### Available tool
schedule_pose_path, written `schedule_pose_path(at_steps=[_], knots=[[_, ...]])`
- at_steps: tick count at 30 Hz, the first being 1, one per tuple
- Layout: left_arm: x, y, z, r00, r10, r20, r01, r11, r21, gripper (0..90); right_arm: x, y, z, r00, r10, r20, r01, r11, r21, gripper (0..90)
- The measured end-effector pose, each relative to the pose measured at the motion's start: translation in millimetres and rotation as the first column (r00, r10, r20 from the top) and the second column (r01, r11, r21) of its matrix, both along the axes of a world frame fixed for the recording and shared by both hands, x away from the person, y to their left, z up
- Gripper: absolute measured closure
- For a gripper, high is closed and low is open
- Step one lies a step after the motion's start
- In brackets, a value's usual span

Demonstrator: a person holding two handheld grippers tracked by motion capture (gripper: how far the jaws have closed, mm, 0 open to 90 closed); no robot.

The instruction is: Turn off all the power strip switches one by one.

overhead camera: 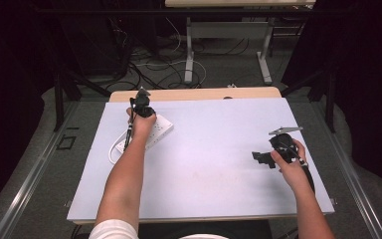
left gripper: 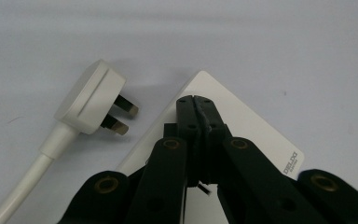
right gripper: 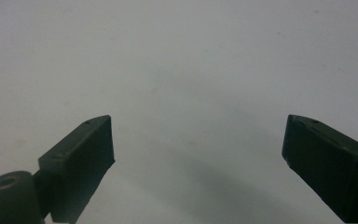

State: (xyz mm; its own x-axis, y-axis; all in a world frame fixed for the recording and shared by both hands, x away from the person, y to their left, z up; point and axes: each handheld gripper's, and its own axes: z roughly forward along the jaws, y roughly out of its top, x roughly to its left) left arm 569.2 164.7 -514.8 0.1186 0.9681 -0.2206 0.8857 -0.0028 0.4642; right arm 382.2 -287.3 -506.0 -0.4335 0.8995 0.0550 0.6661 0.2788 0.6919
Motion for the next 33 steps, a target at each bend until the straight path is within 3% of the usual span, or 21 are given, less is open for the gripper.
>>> schedule_pose_path(at_steps=[11,15,21,23,30,33], knots=[[-1.9,-1.1,2.6,1.0,0.003,0.003,-0.003,0.9999,0.014,90.0,-0.2,0.4,0.4,1.0,-0.005,-0.002,0.005,1.0,-0.004,8.2],[-5.0,0.7,6.4,0.9998,-0.006,0.02,0.005,0.9996,0.029,90.0,-0.2,-0.4,0.9,1.0,-0.003,0.005,0.003,1.0,0.003,8.2],[-14.1,2.2,16.1,0.9979,-0.031,0.057,0.03,0.9995,0.013,90.0,-0.5,-1.2,0.3,0.9999,-0.011,-0.005,0.011,1.0,0.008,8.2],[-18.5,1.2,20.8,0.996,-0.051,0.073,0.051,0.9987,0.005,85.4,-0.8,-1.1,0.5,0.9999,-0.014,-0.004,0.014,1.0,0.006,8.2],[-38.4,1.0,40.3,0.9847,-0.099,0.143,0.107,0.9931,-0.048,82.8,-0.9,-0.5,-0.4,1.0,-0.006,-0.007,0.006,1.0,0.005,8.2],[-48.7,3.6,47.9,0.9774,-0.135,0.163,0.15,0.9853,-0.083,79.7,-0.9,-1.1,-0.7,1.0,-0.005,-0.001,0.005,1.0,0.003,8.2]])
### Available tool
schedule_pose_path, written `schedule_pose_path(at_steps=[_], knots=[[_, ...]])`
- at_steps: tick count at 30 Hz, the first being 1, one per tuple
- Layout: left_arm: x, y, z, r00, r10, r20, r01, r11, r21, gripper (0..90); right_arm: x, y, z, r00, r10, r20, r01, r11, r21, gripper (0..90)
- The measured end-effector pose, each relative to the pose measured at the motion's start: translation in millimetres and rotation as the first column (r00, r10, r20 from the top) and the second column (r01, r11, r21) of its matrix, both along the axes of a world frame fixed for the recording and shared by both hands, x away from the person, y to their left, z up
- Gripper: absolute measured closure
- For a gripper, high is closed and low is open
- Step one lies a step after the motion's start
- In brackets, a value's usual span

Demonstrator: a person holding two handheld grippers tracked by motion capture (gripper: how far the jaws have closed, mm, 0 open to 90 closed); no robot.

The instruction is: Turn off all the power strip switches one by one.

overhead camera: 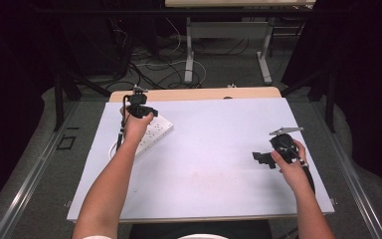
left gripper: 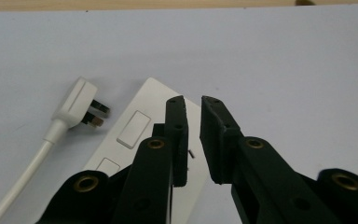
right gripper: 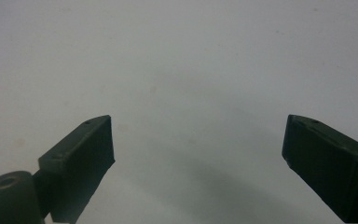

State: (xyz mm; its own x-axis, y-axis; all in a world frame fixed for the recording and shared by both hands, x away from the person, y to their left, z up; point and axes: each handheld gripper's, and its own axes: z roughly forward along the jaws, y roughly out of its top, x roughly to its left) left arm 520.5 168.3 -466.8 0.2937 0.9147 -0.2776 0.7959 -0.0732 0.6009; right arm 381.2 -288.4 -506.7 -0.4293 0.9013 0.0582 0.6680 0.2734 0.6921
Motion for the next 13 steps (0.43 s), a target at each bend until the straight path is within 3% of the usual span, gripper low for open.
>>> schedule_pose_path(at_steps=[5,7,12,13], knots=[[-27.5,7.7,9.3,0.9947,-0.088,0.054,0.09,0.9952,-0.039,67.2,-0.8,-1.3,0.5,1.0,-0.005,0.002,0.005,1.0,0.002,8.2],[-38.6,12.4,11.2,0.9933,-0.098,0.061,0.101,0.9942,-0.037,58.7,-1.7,-1.5,1.1,0.9999,-0.015,-0.004,0.015,1.0,0.006,8.2],[-60.8,25.3,10.5,0.9921,-0.081,0.095,0.089,0.9922,-0.086,35.9,-2.3,-2.0,1.2,0.9999,-0.011,0.008,0.011,1.0,0.003,8.2],[-65.6,27.4,8.9,0.9893,-0.087,0.117,0.096,0.9928,-0.072,31.5,-2.5,-1.8,1.1,0.9999,-0.009,0.008,0.009,1.0,0.005,8.2]])
